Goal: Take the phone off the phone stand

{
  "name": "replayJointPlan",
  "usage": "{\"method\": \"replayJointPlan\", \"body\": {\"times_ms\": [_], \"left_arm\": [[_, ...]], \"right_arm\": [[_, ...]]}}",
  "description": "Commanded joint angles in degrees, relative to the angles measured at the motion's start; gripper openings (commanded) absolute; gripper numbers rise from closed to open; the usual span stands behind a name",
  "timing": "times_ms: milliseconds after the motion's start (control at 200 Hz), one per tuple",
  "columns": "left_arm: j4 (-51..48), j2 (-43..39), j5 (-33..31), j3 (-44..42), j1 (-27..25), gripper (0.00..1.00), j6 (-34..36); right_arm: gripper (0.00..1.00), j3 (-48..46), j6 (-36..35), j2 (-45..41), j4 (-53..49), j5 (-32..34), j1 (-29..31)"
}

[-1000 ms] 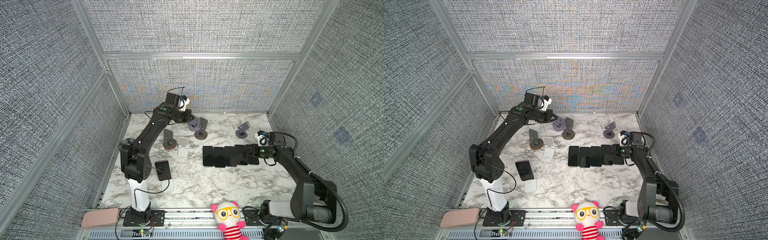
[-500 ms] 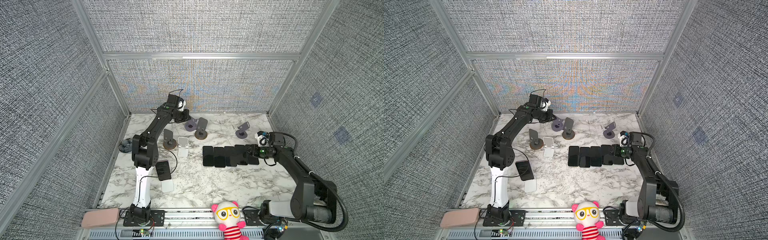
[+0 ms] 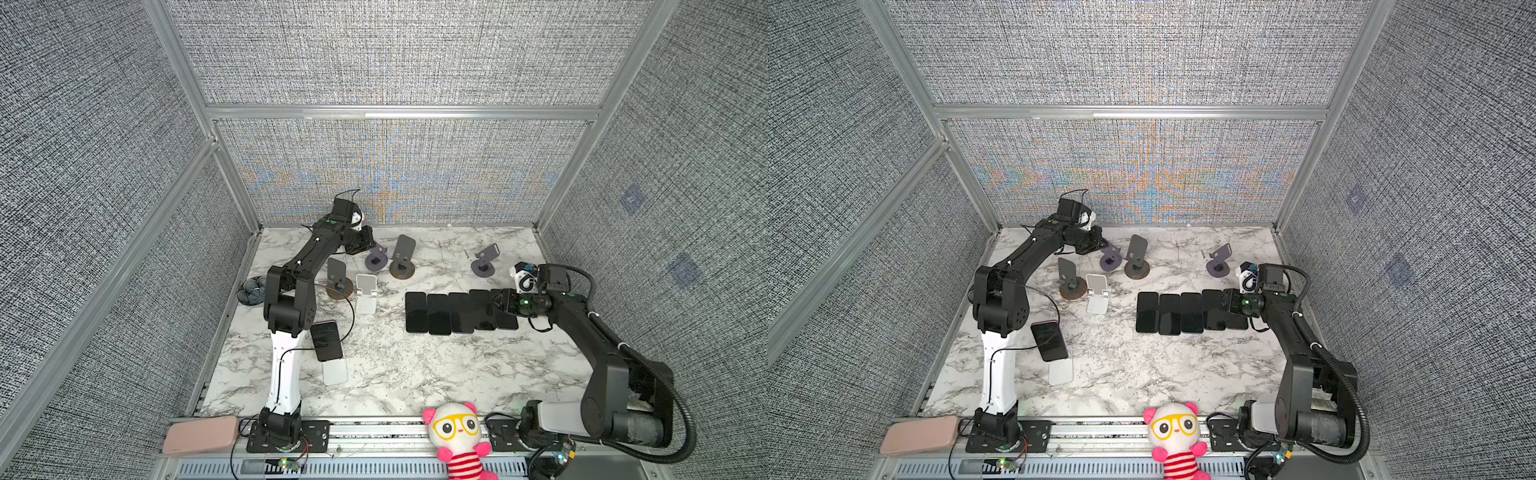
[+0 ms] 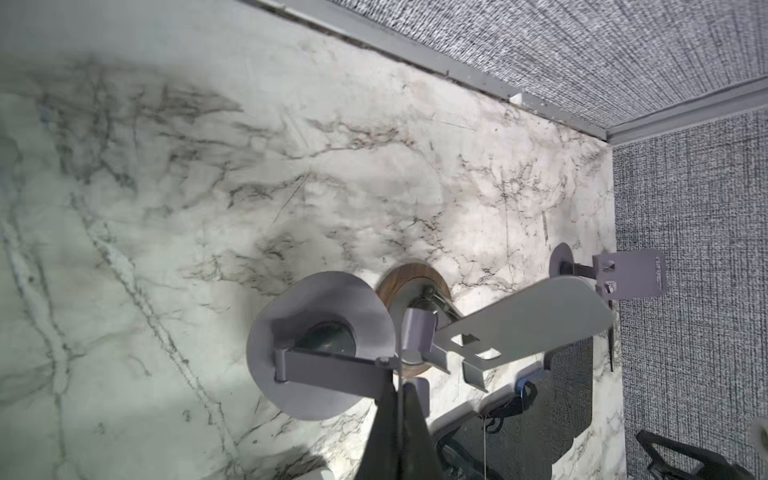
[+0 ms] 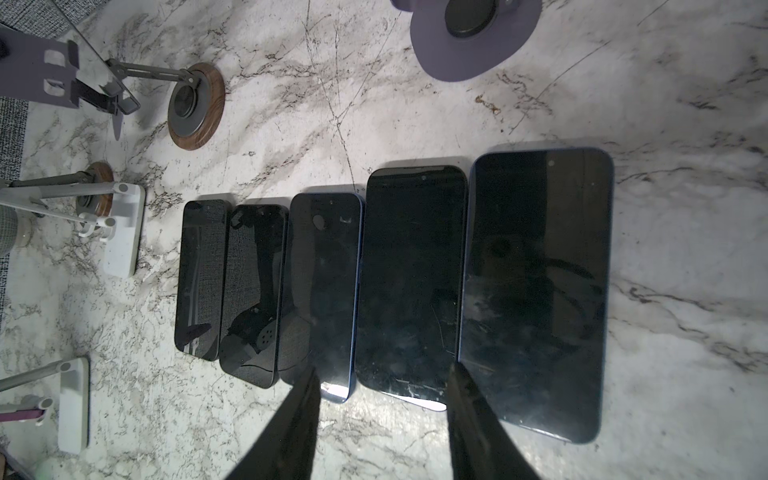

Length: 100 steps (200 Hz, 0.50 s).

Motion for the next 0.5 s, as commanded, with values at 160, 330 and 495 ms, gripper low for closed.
{"method": "replayJointPlan", "body": {"times_ms": [160, 330, 495], "left_arm": [[4.5, -2.1, 1.5, -1.2, 1.2, 0.00, -1.3], [1.0, 2.3, 2.4, 2.0, 1.1, 0.00, -0.9], [-1.0, 3.6, -1.5, 2.5, 0.9, 0.00, 1.1]], "right_arm": [[0.45, 0.3, -0.4, 0.2, -0.2, 0.2, 0.1], [0.45, 0.4, -0.4, 0.3, -0.2, 0.1, 0.1], [0.45, 0.5, -0.4, 0.2, -0.3, 0.2, 0.1]]}}
